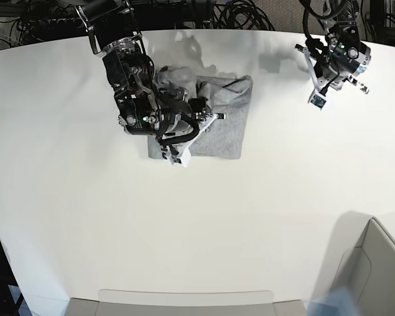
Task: Fold the T-shirt properly
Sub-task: 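Grasp the shirt end with the right gripper and fold it toward the left gripper, then release the shirt and lower both grippers onto the folded bundle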
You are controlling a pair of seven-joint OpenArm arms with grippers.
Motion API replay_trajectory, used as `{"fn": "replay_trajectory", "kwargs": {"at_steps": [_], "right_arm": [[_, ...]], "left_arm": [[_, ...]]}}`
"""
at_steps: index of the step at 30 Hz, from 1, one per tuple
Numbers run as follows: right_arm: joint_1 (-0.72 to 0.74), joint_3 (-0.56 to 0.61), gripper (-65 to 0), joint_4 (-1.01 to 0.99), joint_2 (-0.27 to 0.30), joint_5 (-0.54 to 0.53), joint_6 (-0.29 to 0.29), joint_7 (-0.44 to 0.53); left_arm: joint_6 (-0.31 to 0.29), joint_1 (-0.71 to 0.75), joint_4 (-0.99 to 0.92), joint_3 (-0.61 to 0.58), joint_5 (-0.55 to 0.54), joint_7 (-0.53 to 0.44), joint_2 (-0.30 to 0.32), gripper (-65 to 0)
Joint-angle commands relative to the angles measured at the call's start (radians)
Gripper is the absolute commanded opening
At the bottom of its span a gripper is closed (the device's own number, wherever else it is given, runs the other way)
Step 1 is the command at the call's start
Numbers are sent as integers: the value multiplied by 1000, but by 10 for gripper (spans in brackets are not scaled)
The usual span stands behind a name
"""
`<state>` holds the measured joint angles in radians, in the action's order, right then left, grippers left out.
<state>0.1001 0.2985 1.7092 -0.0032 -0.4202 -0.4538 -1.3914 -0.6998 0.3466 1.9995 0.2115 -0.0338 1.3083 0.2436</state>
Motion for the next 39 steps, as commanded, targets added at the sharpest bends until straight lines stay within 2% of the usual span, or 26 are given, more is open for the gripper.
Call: {"fn": "replay_trajectory", "kwargs": {"at_steps": [1, 3, 5, 10, 14, 18, 23, 31, 34, 39], "right_arm": [[16, 20, -455, 36, -7, -21, -10, -5], [16, 55, -382, 64, -1, -21, -10, -5], [22, 77, -350, 76, -1, -21, -10, -5], [51, 94, -349, 76, -11, -21, -10, -5], [89, 167, -349, 73, -17, -19, -9, -5], [137, 291, -349, 45, -8, -18, -7, 116], [232, 440, -349, -76, -14, -16, -7, 143], [349, 572, -349, -173, -8, -16, 10, 306], [389, 627, -349, -173, -14, -16, 65, 310], [392, 646, -349, -166, -37, -16, 71, 310]], "left_arm": [[2, -2, 14, 3, 1, -3, 9, -650], [2, -2, 14, 3, 1, -5, 9, -650], [2, -2, 13, 3, 1, -6, 9, -650], [2, -2, 13, 3, 1, -6, 9, -650], [2, -2, 13, 3, 1, -5, 9, -650], [2, -2, 13, 3, 1, -5, 9, -650], [2, -2, 13, 3, 1, -2, 6, -650], [2, -2, 13, 3, 1, -2, 4, -650], [2, -2, 13, 1, -1, -2, 1, -650], [2, 1, 13, -37, -1, 0, 1, -650]]}}
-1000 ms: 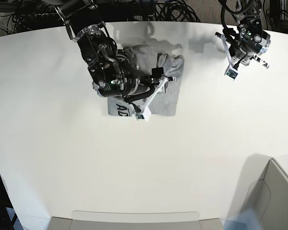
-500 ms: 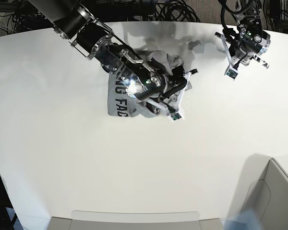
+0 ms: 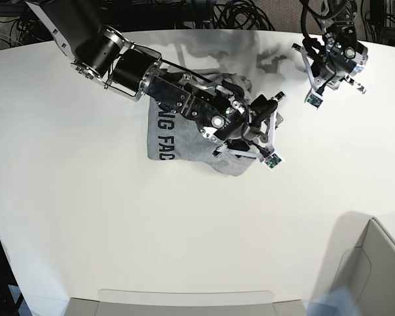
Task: Fold the T-shirt properly
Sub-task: 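Release the shirt and lower both grippers onto the folded bundle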
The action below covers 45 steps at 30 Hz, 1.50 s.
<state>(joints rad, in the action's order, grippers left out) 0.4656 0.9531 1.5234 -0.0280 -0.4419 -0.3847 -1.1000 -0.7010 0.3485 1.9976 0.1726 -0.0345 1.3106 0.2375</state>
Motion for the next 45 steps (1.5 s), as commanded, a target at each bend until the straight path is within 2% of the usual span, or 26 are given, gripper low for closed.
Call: {"fn": "replay_trajectory", "kwargs": {"at_steps": [1, 5, 7, 10, 12, 14, 17, 18, 20, 23, 28, 29, 31, 34, 37, 40, 45], "right_arm": [[25, -9, -349, 24, -13, 5, 2, 21], [17, -13, -349, 110, 6, 5, 2, 37], [2, -24, -349, 202, 47, 5, 0, 59], [-28, -116, -355, 320, 98, 1, 0, 56], [-66, -205, -402, 385, 129, 1, 0, 57], [-112, -294, -490, 434, 165, -15, 2, 57], [-183, -420, -623, 454, 237, -102, 2, 59], [-213, -467, -650, 454, 268, -137, 2, 62], [-276, -566, -650, 451, 320, -214, 11, 57], [-373, -688, -650, 451, 417, -312, 100, 64], [-529, -940, -650, 451, 491, -420, 312, 57], [-557, -978, -650, 451, 503, -423, 352, 57], [-591, -1017, -650, 449, 518, -406, 398, 57], [-626, -1024, -650, 447, 520, -334, 401, 48], [-621, -1024, -650, 426, 488, -272, 404, -30], [-612, -1021, -650, 374, 458, -209, 409, -61], [-588, -923, -650, 292, 435, -114, 479, -59]], "left_arm": [[3, 7, 15, 0, 0, -3, 7, -650], [3, 19, 15, 9, 0, -3, 7, -650], [3, 17, 15, 9, 0, -3, 6, -650], [3, 16, 16, 14, 0, -3, 6, -650], [3, 14, 19, 49, 0, -3, 4, -650], [3, 5, 24, 94, 0, -3, -16, -650], [3, -33, 35, 138, 0, -3, -45, -650], [3, -39, 38, 137, 0, -10, -62, -650], [3, -47, 42, 129, 0, -27, -94, -650], [3, -42, 42, 26, 0, -119, -120, -650], [3, 45, 50, -203, 0, -335, -126, -650], [50, 60, 50, -236, 0, -382, -126, -650], [126, 93, 50, -281, 0, -455, -126, -650], [197, 139, 50, -368, -2, -563, -125, -650], [257, 154, 50, -466, 0, -599, -122, -650], [307, 146, 44, -542, 0, -584, -120, -650], [389, 36, 33, -594, 0, -415, -120, -650]]}}
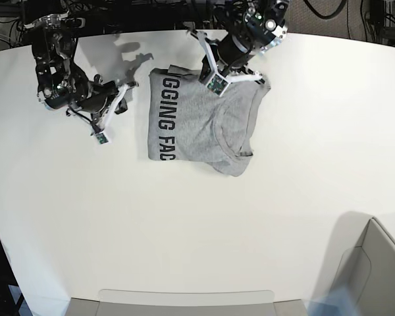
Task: Fold the T-shirt properly
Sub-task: 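Release the shirt and lower both grippers onto the folded bundle, then grasp the folded bundle with the left gripper and slide it away from the right gripper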
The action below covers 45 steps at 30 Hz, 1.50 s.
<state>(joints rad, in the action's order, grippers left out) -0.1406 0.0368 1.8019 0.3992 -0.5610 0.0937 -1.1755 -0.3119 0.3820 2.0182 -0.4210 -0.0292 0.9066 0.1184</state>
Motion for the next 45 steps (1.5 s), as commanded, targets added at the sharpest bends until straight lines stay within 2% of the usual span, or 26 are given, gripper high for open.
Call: {"fn": "replay_trajectory", "kwargs": {"at_steps": [1, 6, 10, 14, 18, 23, 26, 29, 35, 37, 39, 42, 45], "right_arm": [[19, 10, -650, 3, -3, 17, 8, 18], [40, 122, -650, -15, -75, 101, 54, 18], [75, 257, -650, -41, -135, 167, 57, 16], [98, 377, -650, -67, -202, 213, 57, 16], [98, 447, -650, -66, -260, 238, 57, 18], [89, 503, -650, -17, -265, 238, 61, 18], [54, 458, -650, 91, -233, 238, 59, 16], [29, 357, -650, 197, -193, 238, 59, 16], [29, 97, -650, 206, -141, 229, 68, 15], [32, 70, -650, 198, -115, 230, 116, 13], [32, 48, -650, 197, -99, 236, 159, 13], [25, -16, -650, 181, -95, 236, 185, 13], [23, -81, -650, 143, -95, 236, 234, 12]], "left_arm": [[12, -13, 11, 1, -5, 15, -1, -650], [24, -68, 8, 81, -5, 116, 0, -650], [24, -130, -18, 103, -7, 202, 23, -650], [24, -200, -76, 98, -10, 214, 37, -650], [24, -295, -188, 98, -10, 210, 39, -650], [24, -446, -314, 101, -11, 210, 34, -650], [26, -486, -277, 110, -11, 220, 34, -650], [29, -486, -176, 129, -11, 222, 31, -650], [30, -410, -15, 130, -7, 265, -79, -650], [35, -384, -21, 86, -5, 283, -118, -650], [72, -351, -38, 41, -5, 277, -142, -650], [181, -318, -78, 0, -10, 253, -182, -650], [237, -314, -152, -39, -10, 253, -194, -650]]}}
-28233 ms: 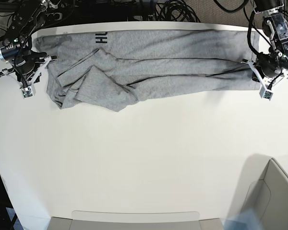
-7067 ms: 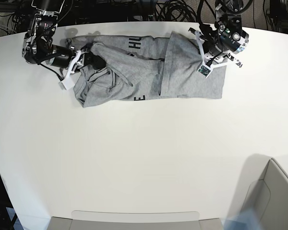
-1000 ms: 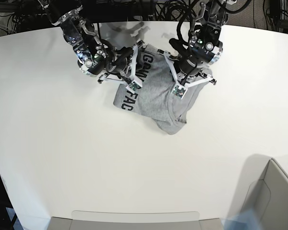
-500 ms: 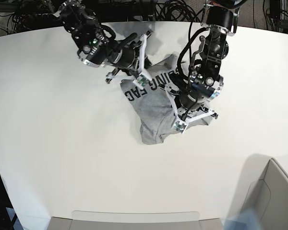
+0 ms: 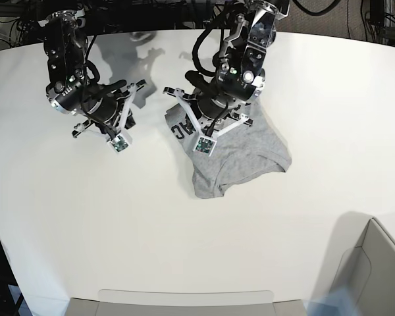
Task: Fold the T-shirt properly
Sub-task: 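Grasp the folded bundle with the left gripper and slide it away from the right gripper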
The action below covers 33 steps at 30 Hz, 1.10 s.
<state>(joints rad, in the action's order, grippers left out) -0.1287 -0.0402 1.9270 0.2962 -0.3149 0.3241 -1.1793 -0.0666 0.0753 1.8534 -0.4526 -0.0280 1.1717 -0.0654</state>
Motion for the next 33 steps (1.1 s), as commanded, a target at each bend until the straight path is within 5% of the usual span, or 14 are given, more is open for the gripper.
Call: {"fn": "replay_trajectory", "kwargs": {"at_steps": [1, 16, 26, 33], "right_arm": [[11, -19, -650, 9, 8, -10, 23, 16], [-30, -56, -650, -4, 24, -8, 66, 22], [-44, -56, -650, -2, 24, -8, 66, 22], [-68, -57, -650, 2, 24, -8, 66, 22]], "left_arm": [[4, -7, -21, -12, -11, -12, -9, -650], [1, -62, -137, 225, -13, -12, 161, -650], [3, -52, 125, 231, -13, -40, 129, -650], [4, -228, -234, 232, -13, -144, 111, -650]]}}
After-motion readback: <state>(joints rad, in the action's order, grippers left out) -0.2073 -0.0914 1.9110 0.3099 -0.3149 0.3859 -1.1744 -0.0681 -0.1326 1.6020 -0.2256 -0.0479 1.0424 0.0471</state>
